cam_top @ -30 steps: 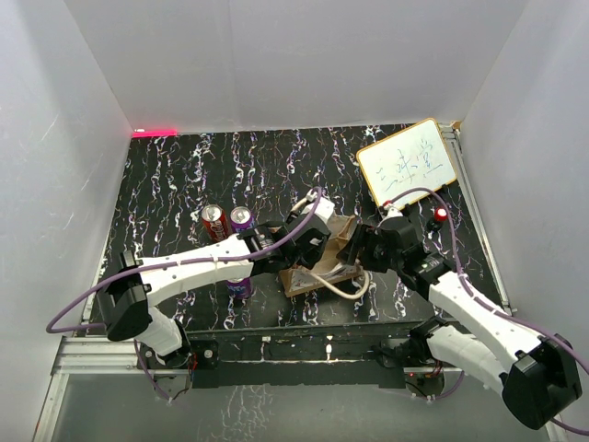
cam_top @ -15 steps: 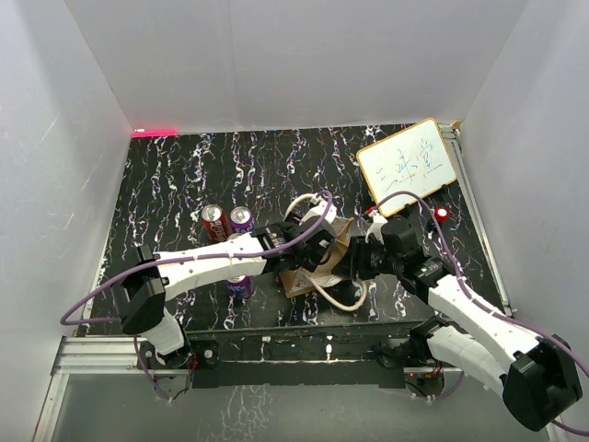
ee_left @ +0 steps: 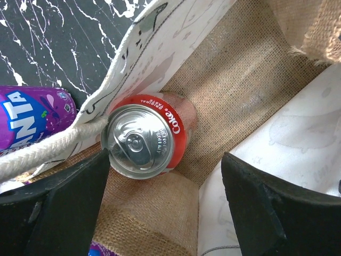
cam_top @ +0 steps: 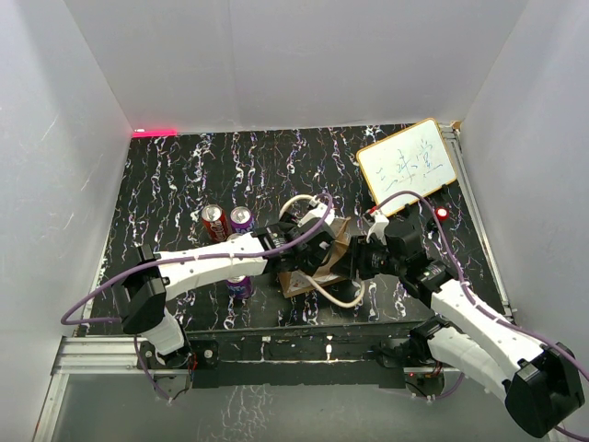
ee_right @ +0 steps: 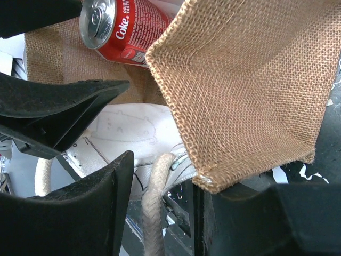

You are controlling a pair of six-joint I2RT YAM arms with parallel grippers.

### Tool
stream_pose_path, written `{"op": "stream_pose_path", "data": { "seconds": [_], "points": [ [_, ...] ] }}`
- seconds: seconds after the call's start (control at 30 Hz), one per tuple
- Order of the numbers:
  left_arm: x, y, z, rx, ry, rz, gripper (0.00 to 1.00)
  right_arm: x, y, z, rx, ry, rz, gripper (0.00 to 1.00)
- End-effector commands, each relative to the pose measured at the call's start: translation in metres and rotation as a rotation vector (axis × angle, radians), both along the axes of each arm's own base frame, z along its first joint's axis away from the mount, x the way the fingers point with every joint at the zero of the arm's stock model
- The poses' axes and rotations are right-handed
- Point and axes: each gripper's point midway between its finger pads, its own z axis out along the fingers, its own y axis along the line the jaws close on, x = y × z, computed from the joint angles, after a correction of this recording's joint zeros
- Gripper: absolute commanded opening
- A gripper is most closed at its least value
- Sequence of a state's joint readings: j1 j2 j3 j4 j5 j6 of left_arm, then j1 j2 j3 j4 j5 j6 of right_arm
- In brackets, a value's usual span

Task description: Take the beverage out of the canvas bag

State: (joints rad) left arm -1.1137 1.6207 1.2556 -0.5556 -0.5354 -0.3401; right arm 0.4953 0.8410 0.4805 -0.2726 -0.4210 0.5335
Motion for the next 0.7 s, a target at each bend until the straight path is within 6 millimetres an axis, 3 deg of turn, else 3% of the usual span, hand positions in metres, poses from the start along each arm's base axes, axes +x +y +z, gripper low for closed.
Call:
{"op": "stream_pose_path", "data": {
  "seconds": [0.0, 0.33, 0.67],
  "points": [
    [0.008, 0.013, 0.016, 0.039, -0.033, 0.036, 0.85, 0.007, 0.007, 0.009, 0.031, -0.052, 0.017, 0.45],
    [0.029, 0.012, 0.022, 0.079, -0.078, 0.023, 0.93, 0.008, 0.003, 0.002, 0.008, -0.058, 0.007, 0.45],
    [0.033, 0.017, -0.010, 0.160, -0.043, 0.028, 0.94, 0.009, 0.001, 0.001, 0.004, -0.062, -0.011, 0.45]
  ]
}}
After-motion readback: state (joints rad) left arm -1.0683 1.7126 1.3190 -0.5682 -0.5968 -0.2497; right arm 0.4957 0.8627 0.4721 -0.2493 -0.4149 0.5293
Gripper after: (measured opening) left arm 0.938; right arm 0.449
